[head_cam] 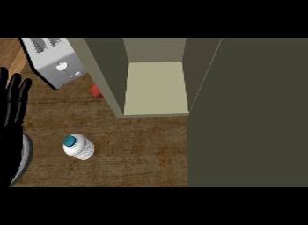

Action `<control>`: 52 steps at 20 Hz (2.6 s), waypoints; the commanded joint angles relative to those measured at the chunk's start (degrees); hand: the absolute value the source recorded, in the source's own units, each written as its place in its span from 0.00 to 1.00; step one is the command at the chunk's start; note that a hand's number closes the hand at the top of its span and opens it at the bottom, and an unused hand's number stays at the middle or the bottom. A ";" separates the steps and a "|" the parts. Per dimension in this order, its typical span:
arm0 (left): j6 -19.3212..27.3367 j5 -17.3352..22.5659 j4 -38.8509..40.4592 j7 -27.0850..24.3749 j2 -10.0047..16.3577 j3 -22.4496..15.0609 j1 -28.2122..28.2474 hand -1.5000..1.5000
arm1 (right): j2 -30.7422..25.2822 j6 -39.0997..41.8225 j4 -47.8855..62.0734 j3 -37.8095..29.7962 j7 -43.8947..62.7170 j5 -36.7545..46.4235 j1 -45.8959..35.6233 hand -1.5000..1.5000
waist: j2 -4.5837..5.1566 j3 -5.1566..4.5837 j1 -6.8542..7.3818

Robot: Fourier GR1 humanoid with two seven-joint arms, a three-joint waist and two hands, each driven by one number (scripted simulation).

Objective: Pick up the bottled water, place it into the cabinet and close the cabinet

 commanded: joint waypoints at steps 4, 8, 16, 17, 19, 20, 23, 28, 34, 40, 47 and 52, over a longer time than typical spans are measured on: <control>-15.53 11.85 -4.05 -0.50 4.30 -6.80 4.30 0.00 | 1.09 0.09 -4.03 1.34 0.40 0.41 6.35 0.00 | 1.27 0.47 1.54; -21.81 22.26 -1.23 8.21 4.55 -14.77 10.67 0.00 | 3.26 4.82 -3.49 7.15 5.31 -7.76 10.65 0.00 | 1.45 0.52 1.46; -22.46 40.06 -22.04 19.91 13.67 -9.65 23.40 0.00 | -1.34 7.96 -18.06 2.55 12.70 -17.35 20.00 0.00 | 1.35 0.56 2.12; -24.03 40.02 -20.16 18.94 14.33 -8.15 24.71 0.00 | -2.30 8.38 -20.83 0.28 14.08 -20.10 20.89 0.00 | 1.39 0.54 1.97; -23.49 42.74 -24.22 20.27 15.50 -6.77 25.65 0.00 | -2.89 9.99 -22.09 -0.54 13.52 -21.86 23.83 0.00 | 1.34 0.57 1.88; -23.52 41.71 -26.01 20.75 15.16 -8.76 28.35 0.00 | -0.42 7.93 -23.46 3.02 13.70 -18.09 24.46 0.00 | 1.25 0.55 2.12; -25.26 44.47 -25.54 19.47 16.71 -5.61 30.37 0.00 | -2.34 7.87 -24.37 -0.92 16.83 -22.53 22.81 0.00 | 1.24 0.54 2.42; -25.93 43.60 -24.45 17.98 16.67 -4.57 30.84 0.00 | -2.59 9.22 -25.97 -1.13 17.09 -23.38 24.44 0.00 | 1.15 0.55 2.02; -25.89 46.69 -26.88 17.13 19.06 -0.26 33.62 0.00 | -1.67 10.23 -27.26 -0.50 15.14 -22.10 27.19 0.00 | 0.95 0.61 1.84; -26.61 46.67 -24.02 15.11 18.78 1.28 35.54 0.00 | -0.90 10.93 -29.49 0.17 15.17 -22.59 30.56 0.00 | 0.97 0.57 1.44; -26.02 47.60 -19.09 12.30 18.94 8.09 34.34 0.00 | -2.45 12.30 -30.17 -3.79 15.99 -27.17 31.43 0.00 | 1.15 0.53 1.35; -28.55 47.58 -13.08 11.96 20.29 10.72 32.61 0.00 | -1.32 12.02 -31.86 -3.93 15.47 -26.80 32.36 0.00 | 1.26 0.47 1.11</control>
